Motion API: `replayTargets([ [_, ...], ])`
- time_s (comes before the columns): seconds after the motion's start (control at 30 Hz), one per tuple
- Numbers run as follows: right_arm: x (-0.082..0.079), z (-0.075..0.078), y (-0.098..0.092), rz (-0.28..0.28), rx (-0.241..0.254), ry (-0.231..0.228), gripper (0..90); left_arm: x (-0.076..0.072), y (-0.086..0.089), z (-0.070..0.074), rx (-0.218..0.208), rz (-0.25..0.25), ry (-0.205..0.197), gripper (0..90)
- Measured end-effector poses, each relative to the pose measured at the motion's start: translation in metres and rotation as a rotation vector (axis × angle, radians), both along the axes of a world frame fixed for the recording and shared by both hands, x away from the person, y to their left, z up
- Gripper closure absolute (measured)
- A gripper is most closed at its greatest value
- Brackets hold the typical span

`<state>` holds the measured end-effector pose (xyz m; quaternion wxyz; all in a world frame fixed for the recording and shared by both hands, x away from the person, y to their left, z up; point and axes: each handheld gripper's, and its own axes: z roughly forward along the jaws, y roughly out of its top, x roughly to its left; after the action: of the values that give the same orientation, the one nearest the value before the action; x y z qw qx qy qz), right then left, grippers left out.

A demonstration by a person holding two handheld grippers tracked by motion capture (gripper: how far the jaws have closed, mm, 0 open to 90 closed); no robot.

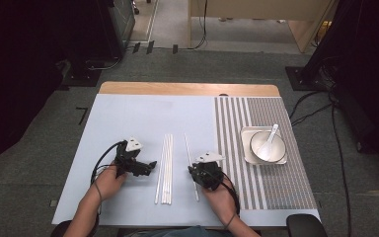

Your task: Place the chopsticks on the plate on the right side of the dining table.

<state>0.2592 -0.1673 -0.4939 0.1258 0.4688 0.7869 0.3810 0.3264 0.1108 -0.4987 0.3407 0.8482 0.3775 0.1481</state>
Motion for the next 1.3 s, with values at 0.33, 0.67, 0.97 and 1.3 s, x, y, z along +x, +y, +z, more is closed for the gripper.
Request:
replayTargets([
  [0.33, 0.001, 0.003, -0.002, 0.017, -0.06, -0.034, 82.8, 0.0, 0.0, 0.0, -0.002, 0.0, -0.001, 0.0],
  [0.67, 0.007, -0.002, -0.007, -0.025, -0.038, -0.039, 81.3, 0.0, 0.0, 0.0, -0.001, 0.0, -0.001, 0.0],
  [0.97, 0.005, -0.003, -0.005, -0.043, -0.052, -0.075, 83.9, 0.0, 0.0, 0.0, 0.0, 0.001, -0.001, 0.0],
  [1.3, 0.023, -0.005, -0.017, -0.034, 0.008, -0.049, 84.5, 0.0, 0.0, 0.0, 0.0, 0.001, -0.001, 0.0],
])
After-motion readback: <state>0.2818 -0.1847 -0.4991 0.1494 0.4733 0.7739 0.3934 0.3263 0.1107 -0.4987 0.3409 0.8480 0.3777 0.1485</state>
